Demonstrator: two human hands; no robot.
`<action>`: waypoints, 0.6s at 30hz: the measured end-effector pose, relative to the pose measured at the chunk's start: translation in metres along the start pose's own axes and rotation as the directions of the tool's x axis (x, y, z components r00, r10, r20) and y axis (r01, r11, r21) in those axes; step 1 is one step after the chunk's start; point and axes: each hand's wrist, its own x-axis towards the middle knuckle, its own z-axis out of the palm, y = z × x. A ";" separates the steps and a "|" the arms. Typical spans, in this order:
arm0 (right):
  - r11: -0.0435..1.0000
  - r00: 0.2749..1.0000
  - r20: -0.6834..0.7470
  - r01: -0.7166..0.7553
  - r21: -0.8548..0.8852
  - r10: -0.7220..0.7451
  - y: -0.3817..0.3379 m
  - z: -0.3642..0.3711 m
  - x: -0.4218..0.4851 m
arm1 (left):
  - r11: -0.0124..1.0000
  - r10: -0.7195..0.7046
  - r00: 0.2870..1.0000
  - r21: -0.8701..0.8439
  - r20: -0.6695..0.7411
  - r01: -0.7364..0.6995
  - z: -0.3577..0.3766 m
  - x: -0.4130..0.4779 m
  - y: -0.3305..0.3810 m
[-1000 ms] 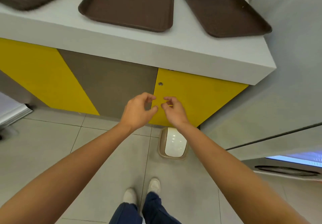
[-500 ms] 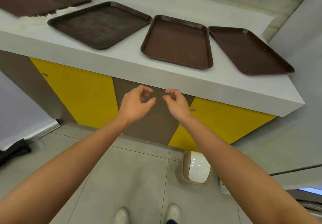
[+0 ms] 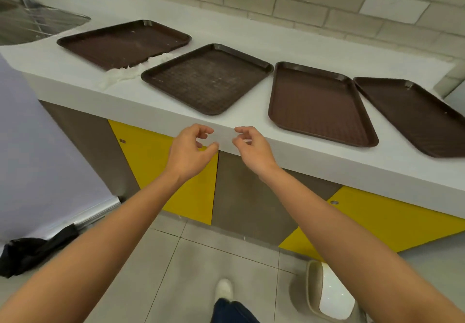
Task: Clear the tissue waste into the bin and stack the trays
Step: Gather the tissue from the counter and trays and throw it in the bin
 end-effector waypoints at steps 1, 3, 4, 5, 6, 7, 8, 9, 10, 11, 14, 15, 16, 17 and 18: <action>1.000 1.000 0.006 0.009 -0.005 -0.009 -0.004 0.007 0.010 | 1.000 -0.003 1.000 0.008 -0.007 0.003 -0.006 0.009 -0.005; 0.999 1.000 0.008 0.030 -0.011 -0.030 -0.012 0.023 0.034 | 0.999 0.004 1.000 0.032 -0.020 -0.004 -0.017 0.032 -0.015; 0.999 0.999 0.007 0.044 -0.013 -0.043 -0.016 0.029 0.045 | 0.999 0.007 1.000 0.040 -0.025 -0.006 -0.021 0.043 -0.019; 0.998 0.998 0.014 0.061 -0.011 -0.061 -0.021 0.037 0.059 | 0.999 0.008 0.999 0.041 -0.034 -0.006 -0.027 0.057 -0.025; 0.997 0.997 0.023 0.078 -0.003 -0.078 -0.026 0.045 0.073 | 0.999 0.009 0.999 0.041 -0.045 -0.007 -0.032 0.072 -0.031; 0.996 0.996 0.031 0.088 0.011 -0.089 -0.032 0.053 0.088 | 0.999 0.006 0.998 0.042 -0.061 -0.004 -0.037 0.086 -0.037; 0.995 0.995 0.037 0.094 0.024 -0.095 -0.038 0.061 0.102 | 0.999 0.000 0.997 0.050 -0.074 0.003 -0.043 0.101 -0.043; 0.995 0.994 0.039 0.099 0.032 -0.101 -0.043 0.068 0.115 | 0.998 -0.003 0.997 0.065 -0.081 0.008 -0.048 0.115 -0.048; 0.994 0.993 0.043 0.108 0.031 -0.109 -0.049 0.075 0.129 | 0.996 -0.001 0.996 0.090 -0.086 0.009 -0.053 0.130 -0.053; 0.992 0.991 0.050 0.120 0.026 -0.121 -0.056 0.082 0.144 | 0.992 0.006 0.996 0.124 -0.094 0.005 -0.059 0.144 -0.060; 0.989 0.987 0.063 0.148 0.024 -0.150 -0.074 0.101 0.185 | 0.975 0.032 0.986 0.223 -0.163 0.005 -0.077 0.181 -0.080; 0.989 0.987 0.067 0.146 0.027 -0.148 -0.079 0.107 0.196 | 0.965 0.026 0.981 0.261 -0.193 0.025 -0.084 0.190 -0.087; 0.990 0.987 0.073 0.142 0.029 -0.143 -0.082 0.113 0.204 | 0.952 0.016 0.975 0.303 -0.220 0.052 -0.090 0.198 -0.094; 0.990 0.987 0.078 0.140 0.030 -0.142 -0.085 0.119 0.211 | 0.936 0.008 0.970 0.344 -0.245 0.079 -0.096 0.205 -0.100; 0.989 0.986 0.084 0.143 0.029 -0.145 -0.087 0.125 0.218 | 0.918 0.003 0.964 0.383 -0.264 0.102 -0.101 0.211 -0.106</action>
